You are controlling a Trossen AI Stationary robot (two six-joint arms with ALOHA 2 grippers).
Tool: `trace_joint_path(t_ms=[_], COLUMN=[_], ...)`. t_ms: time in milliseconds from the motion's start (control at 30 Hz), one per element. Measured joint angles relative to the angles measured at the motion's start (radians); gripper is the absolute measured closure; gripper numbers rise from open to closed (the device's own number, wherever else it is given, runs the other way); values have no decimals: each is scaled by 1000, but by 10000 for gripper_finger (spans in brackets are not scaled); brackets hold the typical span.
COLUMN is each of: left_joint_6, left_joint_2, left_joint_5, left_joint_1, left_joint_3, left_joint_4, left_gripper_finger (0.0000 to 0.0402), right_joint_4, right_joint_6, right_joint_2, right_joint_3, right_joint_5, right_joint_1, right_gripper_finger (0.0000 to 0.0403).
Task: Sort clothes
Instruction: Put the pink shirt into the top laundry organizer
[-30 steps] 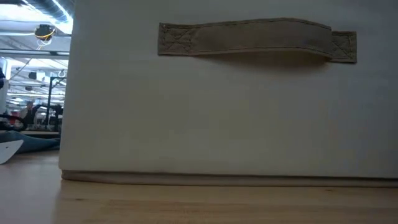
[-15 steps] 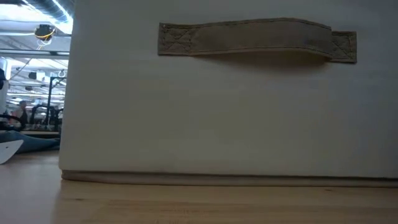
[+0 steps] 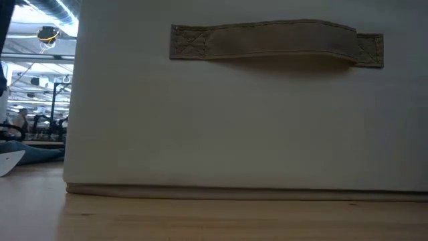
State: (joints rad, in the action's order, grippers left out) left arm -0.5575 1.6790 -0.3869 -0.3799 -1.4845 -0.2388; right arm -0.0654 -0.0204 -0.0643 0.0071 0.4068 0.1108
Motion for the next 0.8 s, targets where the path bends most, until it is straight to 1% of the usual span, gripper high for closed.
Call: trace_joint_path(t_ms=[233,400,533,700,800], left_joint_6=[14,107,165,220,246], left_joint_2=[102,110,109,109,99], left_joint_5=[11,11,11,91,115], left_joint_1=[2,6,6,7,16], left_joint_3=[0,1,0,-42,-101], left_joint_4=[-104,-119,-135,-251,-345], left_gripper_finger=[368,344,303,242,214], right_joint_4=[0,0,0,0,0], right_joint_6=[0,0,-1,-6,-7], right_joint_2=[0,-11,-28,-39,-39], right_joint_3=[0,0,0,0,0], right_joint_5=[0,0,-1,-3,-2], right_joint_1=[0,0,0,0,0], right_gripper_finger=[395,395,395,395,395])
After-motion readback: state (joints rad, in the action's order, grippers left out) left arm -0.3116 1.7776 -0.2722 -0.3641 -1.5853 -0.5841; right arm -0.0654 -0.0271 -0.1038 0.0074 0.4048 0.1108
